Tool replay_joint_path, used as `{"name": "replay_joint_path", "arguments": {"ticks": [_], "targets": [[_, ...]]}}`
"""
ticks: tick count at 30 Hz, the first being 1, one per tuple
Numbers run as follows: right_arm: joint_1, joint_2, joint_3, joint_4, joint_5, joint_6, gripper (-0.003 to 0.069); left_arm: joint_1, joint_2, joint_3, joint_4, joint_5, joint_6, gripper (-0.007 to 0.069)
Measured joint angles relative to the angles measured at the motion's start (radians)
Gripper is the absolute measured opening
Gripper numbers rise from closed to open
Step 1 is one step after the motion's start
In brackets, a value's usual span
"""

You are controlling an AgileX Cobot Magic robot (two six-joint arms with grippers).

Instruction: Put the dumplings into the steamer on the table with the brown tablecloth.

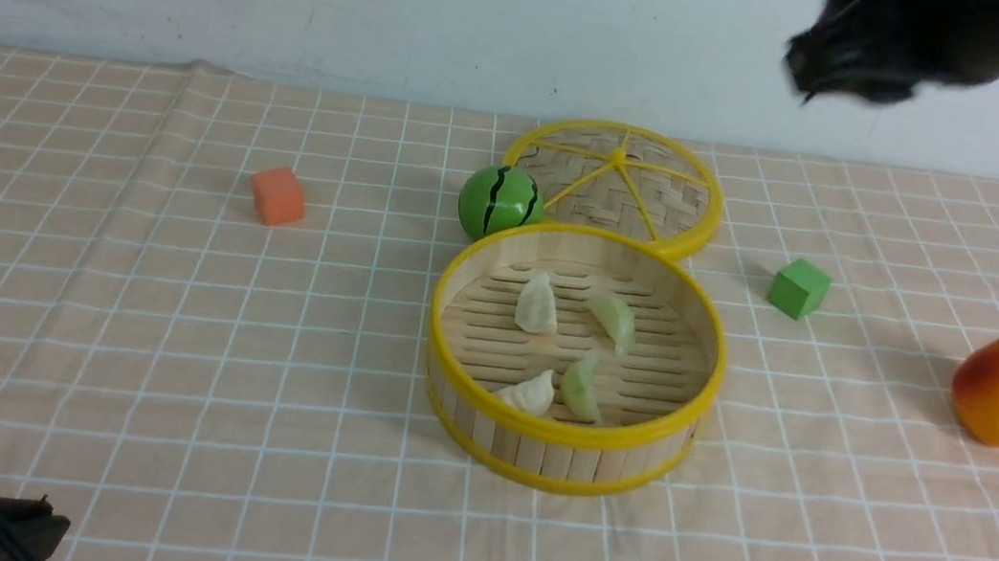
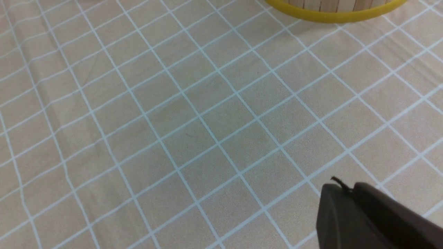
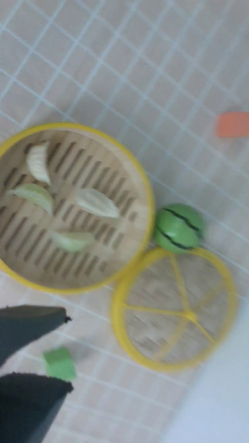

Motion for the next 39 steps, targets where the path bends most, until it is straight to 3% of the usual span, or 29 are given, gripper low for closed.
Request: {"name": "replay_joint_path", "arguments": {"ticks": [3, 4, 8, 11, 13, 14, 17, 21, 24, 30, 36, 39], "targets": [[0.000, -0.214, 0.102, -0.009, -0.100, 0.000, 0.0008, 0.000, 0.000, 0.000, 0.000, 0.000, 0.000, 0.0039], [0.000, -0.278, 0.160, -0.009, -0.138, 0.000, -0.0011, 0.000, 0.000, 0.000, 0.000, 0.000, 0.000, 0.0039], [0.000, -0.468, 0.418, -0.006, -0.282, 0.000, -0.0019, 0.000, 0.000, 0.000, 0.000, 0.000, 0.000, 0.0041], [0.000, -0.655, 0.742, -0.007, -0.486, 0.000, -0.0019, 0.000, 0.000, 0.000, 0.000, 0.000, 0.000, 0.0046], [0.000, -0.797, 1.022, -0.037, -0.735, 0.000, -0.0018, 0.000, 0.000, 0.000, 0.000, 0.000, 0.000, 0.0050], [0.000, -0.806, 1.045, -0.040, -0.735, 0.000, -0.0018, 0.000, 0.000, 0.000, 0.000, 0.000, 0.000, 0.0050], [0.000, -0.933, 1.446, -0.111, -1.140, 0.000, -0.0018, 0.000, 0.000, 0.000, 0.000, 0.000, 0.000, 0.0055], [0.000, -1.026, 1.703, -0.191, -1.429, 0.000, -0.0013, 0.000, 0.000, 0.000, 0.000, 0.001, 0.000, 0.0057], [0.000, -1.074, 1.719, -0.290, -1.450, 0.000, -0.0011, 0.000, 0.000, 0.000, -0.002, 0.001, 0.000, 0.0057], [0.000, -1.089, 1.713, -0.307, -1.463, 0.000, -0.0008, 0.000, 0.000, 0.000, -0.003, 0.007, 0.000, 0.0057], [-0.017, -1.138, 1.733, -0.171, -1.427, 0.000, -0.0001, 0.000, 0.000, 0.000, -0.003, 0.007, 0.000, 0.0065], [-0.130, -1.301, 1.734, -0.061, -1.232, 0.000, 0.0000, 0.000, 0.000, 0.000, -0.003, 0.014, 0.000, 0.0071]]}}
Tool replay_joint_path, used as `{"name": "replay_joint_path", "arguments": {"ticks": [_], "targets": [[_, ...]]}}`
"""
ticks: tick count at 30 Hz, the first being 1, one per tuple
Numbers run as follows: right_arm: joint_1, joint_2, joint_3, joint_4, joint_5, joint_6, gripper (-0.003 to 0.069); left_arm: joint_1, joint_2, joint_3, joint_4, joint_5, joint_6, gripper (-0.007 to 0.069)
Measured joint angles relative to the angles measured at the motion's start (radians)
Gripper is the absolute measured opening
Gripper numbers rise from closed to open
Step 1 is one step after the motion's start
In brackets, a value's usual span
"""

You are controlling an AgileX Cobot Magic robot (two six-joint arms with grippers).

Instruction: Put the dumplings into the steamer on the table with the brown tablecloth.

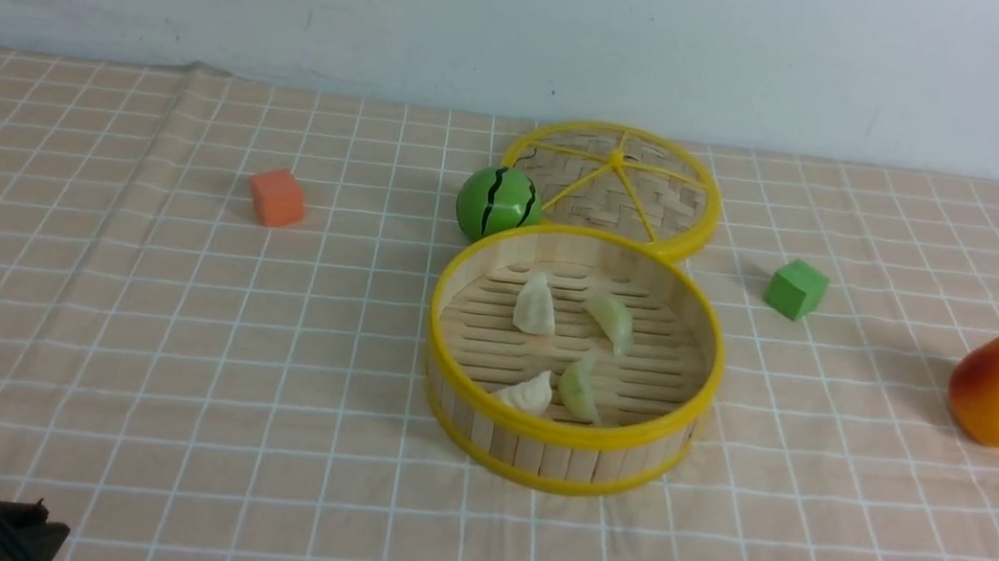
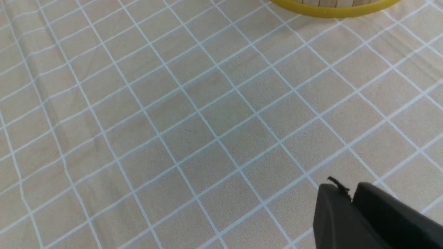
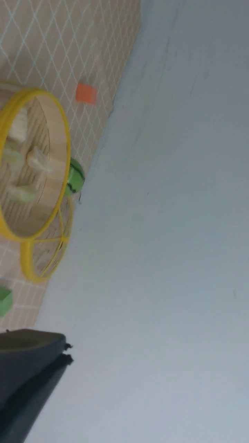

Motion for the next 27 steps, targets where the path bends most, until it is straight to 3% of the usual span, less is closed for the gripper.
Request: {"name": "replay_joint_path", "arguments": {"ticks": [8, 14, 18, 22, 27], "targets": [[-0.214, -0.149, 0.000, 0.027, 0.398, 0.000, 0.0003, 0.001, 0.000, 0.000, -0.007, 0.015, 0.000, 0.0074], [-0.239, -0.149, 0.000, 0.063, 0.665, 0.001, 0.0008, 0.001, 0.000, 0.000, -0.007, 0.016, 0.000, 0.0074], [-0.239, -0.149, -0.006, 0.117, 0.709, 0.012, 0.0010, 0.001, 0.000, 0.000, -0.007, 0.016, 0.000, 0.0076], [-0.239, -0.149, -0.010, 0.171, 0.731, 0.124, -0.0009, 0.001, 0.000, 0.000, -0.007, 0.016, 0.000, 0.0081], [-0.239, -0.147, -0.011, 0.141, 0.735, 0.237, -0.0020, 0.001, 0.000, 0.000, -0.007, 0.017, 0.000, 0.0088]]}}
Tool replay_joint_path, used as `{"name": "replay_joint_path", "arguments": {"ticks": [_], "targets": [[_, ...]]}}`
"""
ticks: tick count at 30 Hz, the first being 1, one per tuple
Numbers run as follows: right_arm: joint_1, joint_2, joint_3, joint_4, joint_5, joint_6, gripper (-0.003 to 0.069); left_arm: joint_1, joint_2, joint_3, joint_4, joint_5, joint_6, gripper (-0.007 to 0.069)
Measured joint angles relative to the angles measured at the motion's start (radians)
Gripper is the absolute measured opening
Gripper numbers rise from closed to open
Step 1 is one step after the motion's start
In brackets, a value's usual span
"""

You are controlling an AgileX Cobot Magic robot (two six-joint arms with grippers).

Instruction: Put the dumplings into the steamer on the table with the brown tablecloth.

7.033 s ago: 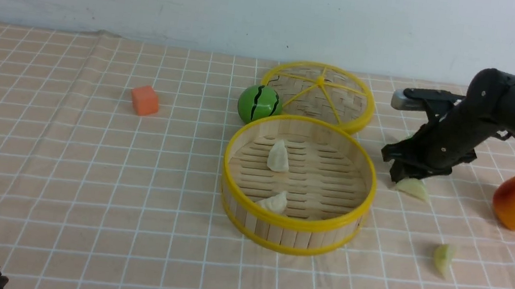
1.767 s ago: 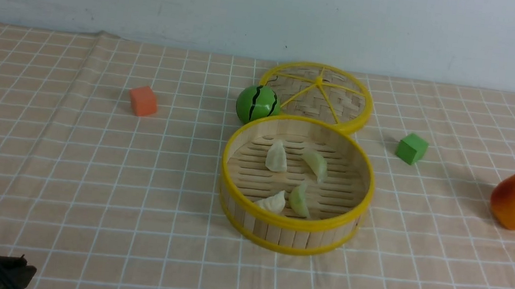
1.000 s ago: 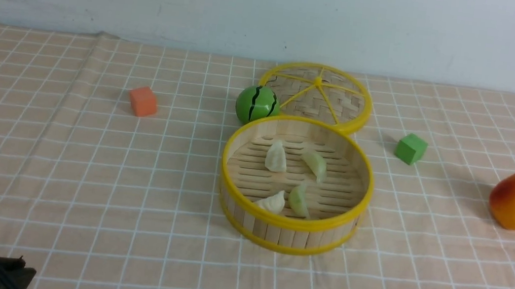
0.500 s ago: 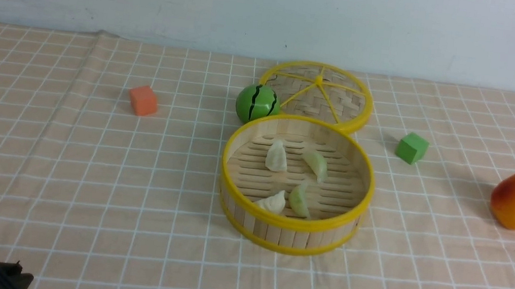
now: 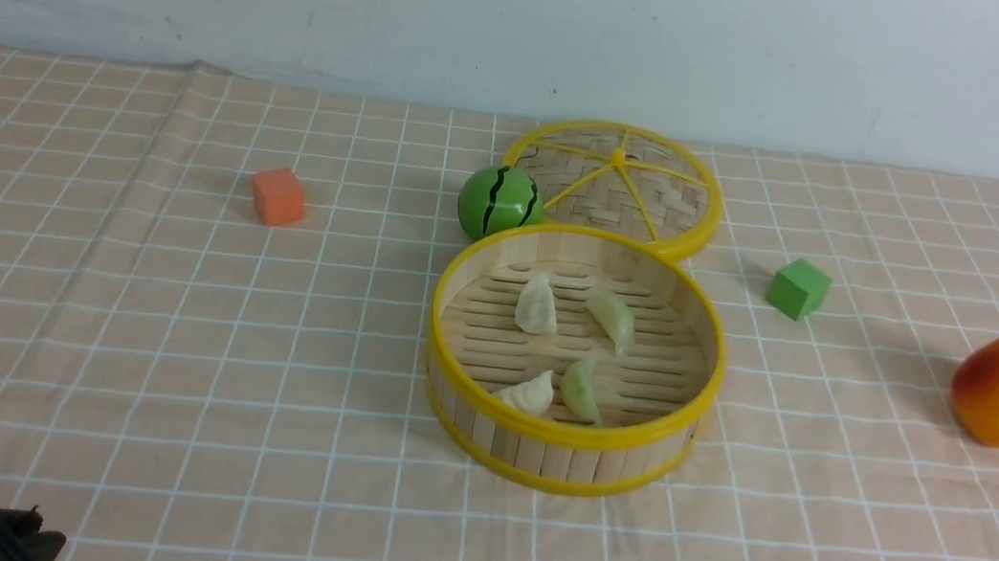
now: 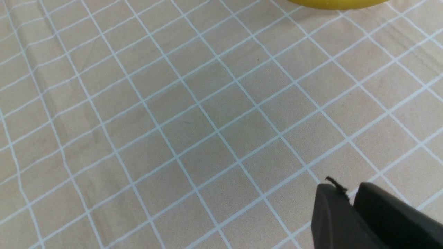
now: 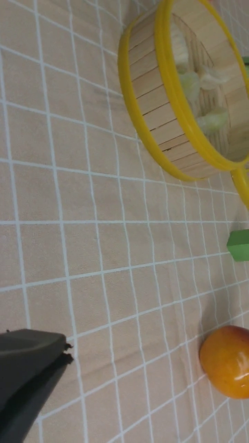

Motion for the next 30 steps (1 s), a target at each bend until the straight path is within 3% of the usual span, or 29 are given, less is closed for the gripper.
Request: {"name": "replay_joint_path", "arguments": {"ticks": [8, 18, 30], "targets": [[0.000, 0.010, 0.000, -0.033, -0.005, 0.034, -0.0020, 0.000, 0.000, 0.000, 0.000, 0.000, 0.000, 0.0089], [0.000, -0.001, 0.000, -0.014, -0.009, -0.206, -0.0020, 0.000, 0.000, 0.000, 0.000, -0.001, 0.000, 0.0092], [0.000, -0.001, 0.000, -0.032, -0.008, -0.238, -0.0020, 0.000, 0.000, 0.000, 0.000, 0.000, 0.000, 0.0108]]}}
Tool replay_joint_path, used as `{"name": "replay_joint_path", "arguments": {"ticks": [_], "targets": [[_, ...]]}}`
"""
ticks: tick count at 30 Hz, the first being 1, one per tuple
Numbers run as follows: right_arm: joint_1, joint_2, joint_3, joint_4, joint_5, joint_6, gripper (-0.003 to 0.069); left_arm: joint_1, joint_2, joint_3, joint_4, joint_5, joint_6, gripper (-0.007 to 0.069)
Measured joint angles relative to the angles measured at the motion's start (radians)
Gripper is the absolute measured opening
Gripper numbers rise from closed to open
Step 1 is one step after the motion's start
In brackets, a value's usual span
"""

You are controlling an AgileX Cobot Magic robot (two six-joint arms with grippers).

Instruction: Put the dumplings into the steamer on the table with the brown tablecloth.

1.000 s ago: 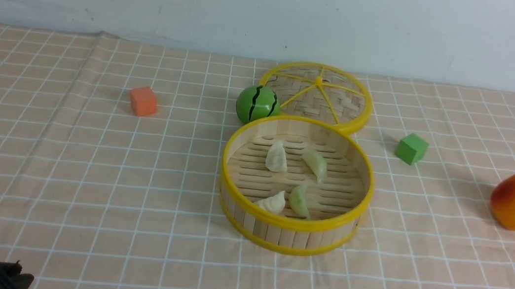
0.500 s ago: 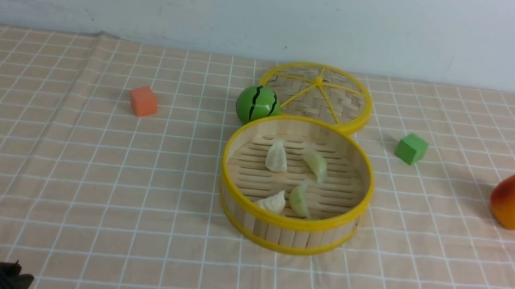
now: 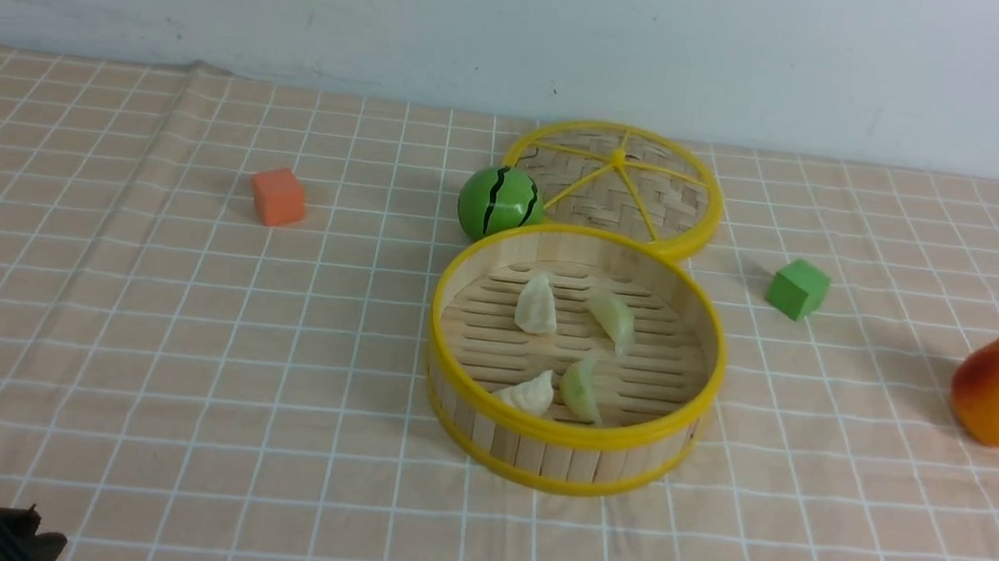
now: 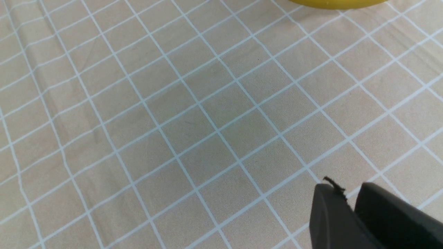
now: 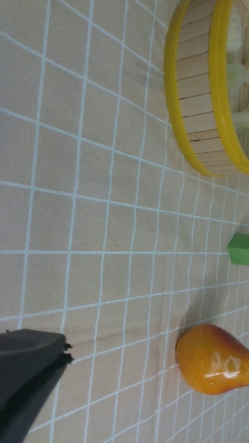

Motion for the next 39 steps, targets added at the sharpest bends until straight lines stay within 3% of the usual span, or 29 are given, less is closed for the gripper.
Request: {"name": "replay_joint_path", "arguments": {"ticks": [21, 26, 30, 34, 39], "targets": [[0.000, 0.000, 0.000, -0.031, 0.001, 0.000, -0.0010, 0.000, 0.000, 0.002, 0.000, -0.003, 0.000, 0.0128], [0.000, 0.000, 0.000, -0.034, 0.003, 0.000, -0.0010, 0.000, -0.078, 0.108, -0.005, -0.087, 0.000, 0.0131], [0.000, 0.000, 0.000, -0.034, 0.003, 0.000, -0.0007, 0.000, -0.234, 0.276, -0.153, -0.123, 0.004, 0.0136], [0.000, 0.000, 0.000, -0.035, 0.004, 0.000, -0.0003, 0.000, -0.417, 0.436, -0.322, -0.188, 0.150, 0.0140], [0.000, 0.000, 0.000, -0.035, 0.004, 0.000, -0.0003, 0.042, -0.579, 0.455, -0.442, -0.192, 0.285, 0.0143]]}}
